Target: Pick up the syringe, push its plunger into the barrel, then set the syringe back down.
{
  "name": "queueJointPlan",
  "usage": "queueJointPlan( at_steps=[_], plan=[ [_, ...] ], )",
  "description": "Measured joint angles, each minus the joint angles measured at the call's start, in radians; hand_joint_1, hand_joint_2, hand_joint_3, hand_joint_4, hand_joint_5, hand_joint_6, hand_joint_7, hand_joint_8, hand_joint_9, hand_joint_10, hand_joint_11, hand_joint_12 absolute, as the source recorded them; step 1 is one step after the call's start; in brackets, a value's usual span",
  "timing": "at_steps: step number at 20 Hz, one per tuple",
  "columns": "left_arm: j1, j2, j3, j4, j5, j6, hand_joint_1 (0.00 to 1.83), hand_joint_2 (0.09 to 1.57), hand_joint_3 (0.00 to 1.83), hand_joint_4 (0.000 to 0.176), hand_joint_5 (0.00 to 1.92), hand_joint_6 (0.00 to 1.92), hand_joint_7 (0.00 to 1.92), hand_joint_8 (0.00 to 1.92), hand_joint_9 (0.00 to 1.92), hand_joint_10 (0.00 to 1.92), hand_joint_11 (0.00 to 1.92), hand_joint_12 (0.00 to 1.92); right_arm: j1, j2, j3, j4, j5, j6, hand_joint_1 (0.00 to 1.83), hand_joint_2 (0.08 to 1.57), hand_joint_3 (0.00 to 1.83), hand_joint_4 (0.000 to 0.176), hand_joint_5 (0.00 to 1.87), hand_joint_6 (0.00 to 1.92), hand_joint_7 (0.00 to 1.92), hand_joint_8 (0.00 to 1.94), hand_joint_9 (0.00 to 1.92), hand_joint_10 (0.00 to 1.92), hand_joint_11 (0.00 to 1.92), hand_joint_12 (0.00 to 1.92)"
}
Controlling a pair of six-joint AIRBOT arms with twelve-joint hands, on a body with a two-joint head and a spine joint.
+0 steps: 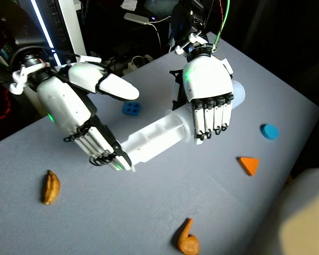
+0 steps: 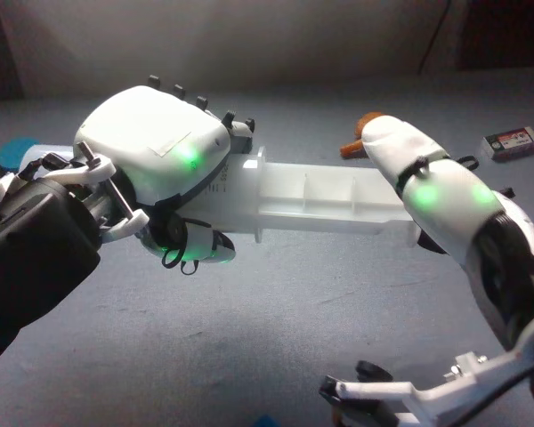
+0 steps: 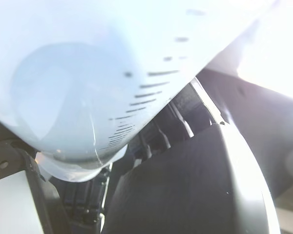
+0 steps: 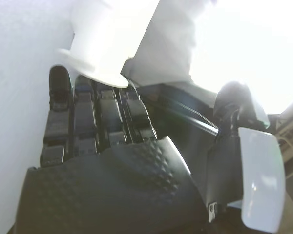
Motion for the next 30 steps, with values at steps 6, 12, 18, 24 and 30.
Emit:
queueJointPlan(
  at_steps=[6, 12, 18, 24, 30],
  plan=[
    [-0.026, 0.004, -0.003, -0.097, 0.037, 0.081, 1.39, 1.08, 0.0, 0.0, 1.01, 0.76, 1.05, 0.87, 0.99, 1.17, 0.93, 1.06, 0.048, -0.044, 0.038, 0.052, -0.021, -0.038, 0.0, 1.02, 0.0, 0.034, 0.02, 0.0, 0.05, 0.0, 0.04, 0.0, 0.0, 0.6],
    [-0.026, 0.006, -0.009, -0.167, 0.005, 0.104, 1.39, 1.08, 0.0, 0.0, 1.0, 0.76, 1.06, 0.87, 0.99, 1.17, 0.93, 1.07, 0.098, -0.111, 0.084, 0.055, -0.018, -0.058, 0.0, 1.02, 0.0, 0.034, 0.0, 0.0, 0.04, 0.0, 0.04, 0.0, 0.0, 0.58],
    [-0.037, 0.008, -0.01, -0.176, 0.005, 0.127, 1.39, 1.08, 0.0, 0.0, 1.01, 0.75, 1.05, 0.88, 0.99, 1.18, 0.93, 1.08, 0.105, -0.154, 0.111, 0.054, -0.043, -0.083, 0.0, 1.02, 0.0, 0.035, 0.0, 0.0, 0.04, 0.0, 0.04, 0.0, 0.0, 0.56],
    [-0.038, 0.013, -0.01, -0.191, -0.002, 0.133, 1.39, 1.08, 0.0, 0.0, 1.01, 0.77, 1.07, 0.85, 0.99, 1.15, 0.94, 1.08, 0.14, -0.209, 0.15, 0.058, -0.073, -0.089, 0.0, 1.02, 0.0, 0.034, 0.0, 0.0, 0.04, 0.0, 0.03, 0.0, 0.0, 0.58],
    [-0.038, 0.013, -0.01, -0.195, -0.004, 0.132, 1.39, 1.09, 0.0, 0.0, 0.96, 0.81, 1.06, 0.87, 0.98, 1.18, 0.92, 1.07, 0.144, -0.241, 0.182, 0.026, -0.136, -0.103, 0.0, 1.02, 0.0, 0.034, 0.01, 0.0, 0.03, 0.0, 0.02, 0.0, 0.0, 0.52]
  ],
)
